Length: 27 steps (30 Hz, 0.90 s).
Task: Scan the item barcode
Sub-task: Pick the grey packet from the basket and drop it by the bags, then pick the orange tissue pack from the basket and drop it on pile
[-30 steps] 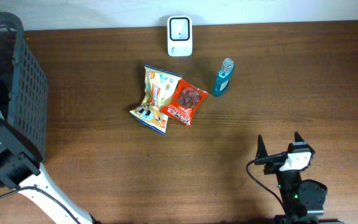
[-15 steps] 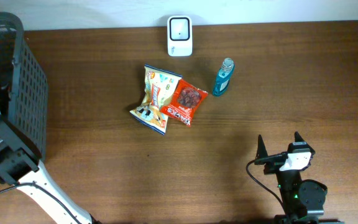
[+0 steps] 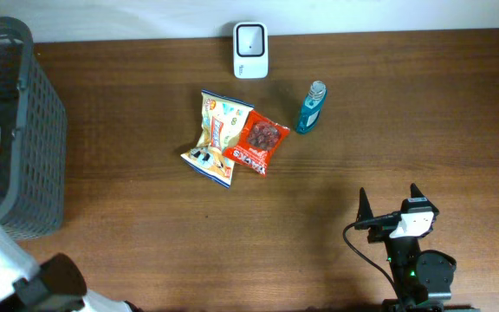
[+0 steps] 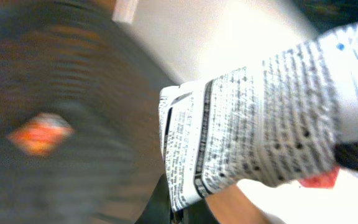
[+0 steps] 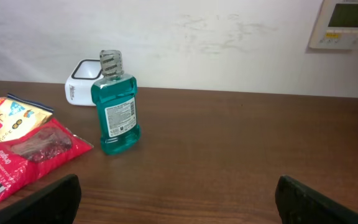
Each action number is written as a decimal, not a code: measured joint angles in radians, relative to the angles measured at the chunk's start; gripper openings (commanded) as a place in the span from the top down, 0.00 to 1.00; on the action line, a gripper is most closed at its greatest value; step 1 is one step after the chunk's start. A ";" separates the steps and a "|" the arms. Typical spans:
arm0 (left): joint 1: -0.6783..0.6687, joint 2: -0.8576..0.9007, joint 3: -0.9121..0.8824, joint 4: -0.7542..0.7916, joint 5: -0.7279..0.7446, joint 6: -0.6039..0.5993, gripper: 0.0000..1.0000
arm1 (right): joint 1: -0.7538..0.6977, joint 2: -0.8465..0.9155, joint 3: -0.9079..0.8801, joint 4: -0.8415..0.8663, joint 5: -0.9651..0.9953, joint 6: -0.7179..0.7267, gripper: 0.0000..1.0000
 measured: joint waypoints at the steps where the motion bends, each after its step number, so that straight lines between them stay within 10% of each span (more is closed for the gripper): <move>1: -0.022 -0.037 0.003 -0.011 0.140 -0.011 1.00 | 0.000 0.000 0.000 0.000 0.000 0.000 0.02; 5: -0.278 -0.031 0.001 -0.198 0.330 0.028 1.00 | 0.000 0.000 0.000 0.000 0.000 0.000 0.02; 12: -0.676 0.197 -0.004 -0.375 -0.215 0.096 1.00 | 0.000 0.000 0.000 0.000 0.000 -0.001 0.02; 18: -0.711 0.556 -0.004 -0.419 -0.285 0.098 1.00 | 0.000 0.000 0.000 0.000 0.000 -0.001 0.02; 19: -0.718 0.624 -0.005 -0.424 -0.284 0.098 0.89 | 0.000 0.000 0.000 0.000 0.000 0.000 0.02; 20: -0.721 0.650 -0.006 -0.425 -0.284 0.098 0.43 | 0.000 0.000 0.000 0.000 0.000 0.000 0.02; 21: -0.727 0.673 -0.006 -0.430 -0.282 0.102 0.27 | 0.000 0.000 0.000 0.000 0.000 0.000 0.02; 27: -0.731 0.700 0.139 -0.588 -0.278 0.110 0.01 | 0.000 0.000 0.000 0.000 0.000 0.000 0.02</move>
